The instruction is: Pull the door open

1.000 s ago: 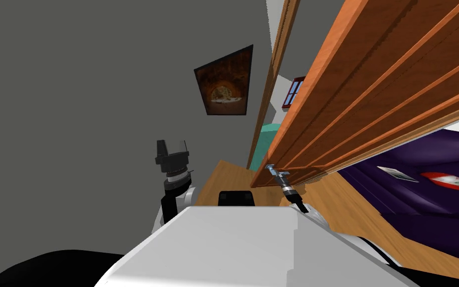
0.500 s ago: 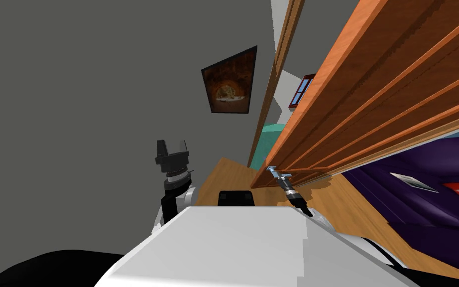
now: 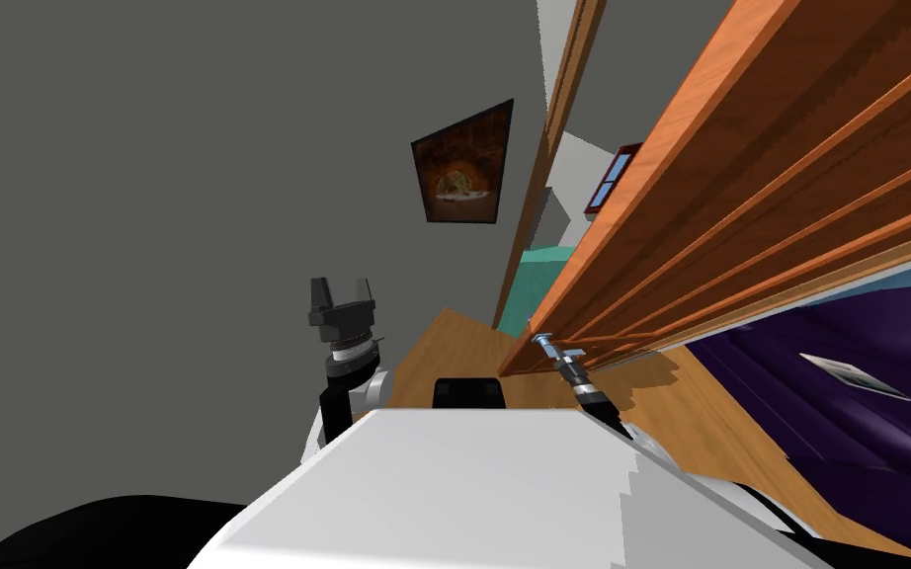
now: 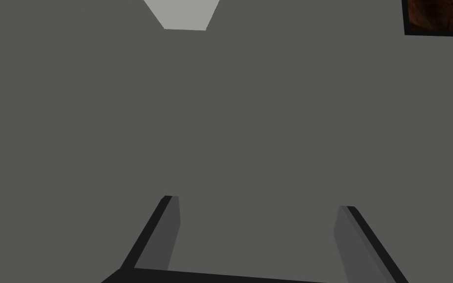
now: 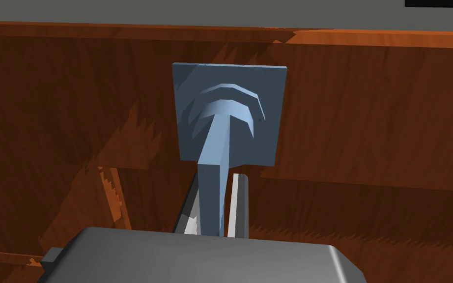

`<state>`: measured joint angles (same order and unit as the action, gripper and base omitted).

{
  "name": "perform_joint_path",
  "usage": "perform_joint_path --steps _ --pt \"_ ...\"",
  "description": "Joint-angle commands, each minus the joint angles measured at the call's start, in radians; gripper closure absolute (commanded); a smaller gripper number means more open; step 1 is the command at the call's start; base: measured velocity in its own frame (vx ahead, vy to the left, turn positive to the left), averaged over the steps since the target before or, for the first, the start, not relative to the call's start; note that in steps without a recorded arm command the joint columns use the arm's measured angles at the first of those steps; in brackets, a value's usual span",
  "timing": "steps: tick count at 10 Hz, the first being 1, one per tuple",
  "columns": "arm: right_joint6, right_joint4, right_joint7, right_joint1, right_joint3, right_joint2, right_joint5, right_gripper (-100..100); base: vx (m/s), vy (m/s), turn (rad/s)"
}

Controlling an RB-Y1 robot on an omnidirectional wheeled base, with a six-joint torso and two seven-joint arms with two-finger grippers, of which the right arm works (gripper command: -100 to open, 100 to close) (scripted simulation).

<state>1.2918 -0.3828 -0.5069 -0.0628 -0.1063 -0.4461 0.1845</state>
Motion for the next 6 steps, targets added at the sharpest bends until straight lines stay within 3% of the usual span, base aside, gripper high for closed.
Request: perform_joint_path --steps 1,2,3,6 --pt "-0.004 -0.033 -0.006 -0.025 0.000 0.000 0.002 100 -0.117 -0.073 0.053" --pt "0.026 -0.024 -0.014 -0.040 -0.001 -0.009 0.008 100 -0.170 -0.062 0.181" --pt "0.018 -0.006 -0.010 -0.017 0.002 -0.006 0.006 100 -0.092 -0.029 0.053" --pt "0.042 0.010 -0.012 -0.023 0.000 -0.009 0.011 100 -0.179 -0.077 0.175"
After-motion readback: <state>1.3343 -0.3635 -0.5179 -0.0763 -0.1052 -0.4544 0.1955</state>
